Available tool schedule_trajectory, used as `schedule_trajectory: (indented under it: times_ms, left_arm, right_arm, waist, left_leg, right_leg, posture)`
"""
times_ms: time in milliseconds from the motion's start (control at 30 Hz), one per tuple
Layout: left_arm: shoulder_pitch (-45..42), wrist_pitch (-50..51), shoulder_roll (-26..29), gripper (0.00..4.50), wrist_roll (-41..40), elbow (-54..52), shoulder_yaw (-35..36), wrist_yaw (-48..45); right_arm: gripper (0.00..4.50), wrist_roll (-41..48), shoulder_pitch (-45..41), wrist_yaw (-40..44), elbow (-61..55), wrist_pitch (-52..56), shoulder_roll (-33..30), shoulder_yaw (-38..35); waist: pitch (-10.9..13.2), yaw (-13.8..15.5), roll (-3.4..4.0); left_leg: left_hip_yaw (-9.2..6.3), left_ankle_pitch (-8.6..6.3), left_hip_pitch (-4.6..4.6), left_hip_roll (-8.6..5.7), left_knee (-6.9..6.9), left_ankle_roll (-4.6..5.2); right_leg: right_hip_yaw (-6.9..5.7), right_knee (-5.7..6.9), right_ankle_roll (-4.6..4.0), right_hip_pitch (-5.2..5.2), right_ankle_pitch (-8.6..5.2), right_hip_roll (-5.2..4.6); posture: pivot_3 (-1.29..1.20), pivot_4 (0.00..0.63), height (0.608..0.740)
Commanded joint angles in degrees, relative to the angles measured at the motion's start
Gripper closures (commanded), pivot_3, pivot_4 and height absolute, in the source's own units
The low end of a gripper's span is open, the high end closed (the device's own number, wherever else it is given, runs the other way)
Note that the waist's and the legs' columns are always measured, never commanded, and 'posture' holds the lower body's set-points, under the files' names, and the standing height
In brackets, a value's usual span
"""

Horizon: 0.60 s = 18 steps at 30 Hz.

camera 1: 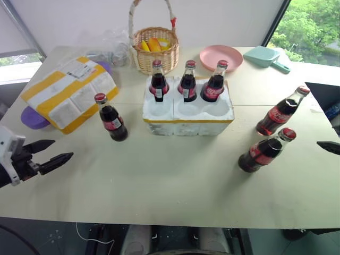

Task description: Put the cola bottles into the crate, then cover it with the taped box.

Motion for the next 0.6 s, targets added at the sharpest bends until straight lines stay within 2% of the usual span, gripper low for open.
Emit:
schedule_trajectory:
  times_ms: [33, 400, 600]
  left_arm:
    - [0.4, -0.6, 0.2, 0.10, 0.0, -1.3, 2.1, 0.1]
    - [-0.9, 0.5, -0.1, 0.10, -1.9, -1.8, 1.1, 0.3]
    - [-2.4, -0.1, 0.4, 0.10, -2.1, -1.9, -0.2, -0.2]
  right_arm:
    - [0.00, 0.7, -1.1, 0.0, 0.5, -0.9, -0.4, -1.6]
    - [0.00, -0.1, -3.5, -1.2, 3.3, -0.6, -0.6, -0.4]
    - [0.00, 1.4, -4.4, 2.4, 0.4, 2.5, -4.0, -1.7]
  waist:
    - [0.0, 0.0, 0.00]
    - [0.0, 0.0, 0.00]
    - [0.0, 0.0, 0.00]
  left_leg:
    - [0.00, 0.01, 0.00, 0.00, 0.00, -0.02]
    - [0.03, 0.17, 0.01, -0.02, 0.02, -0.29]
    - [0.03, 0.19, 0.02, -0.01, 0.02, -0.30]
  right_leg:
    - [0.00, 0.00, 0.00, 0.00, 0.00, 0.00]
    - [0.00, 0.03, 0.00, 0.02, 0.00, 0.01]
    - [0.00, 0.08, 0.00, 0.03, 0.00, 0.01]
  posture:
    - [0.00, 0.150, 0.740]
    - [0.00, 0.150, 0.740]
    - [0.00, 0.150, 0.740]
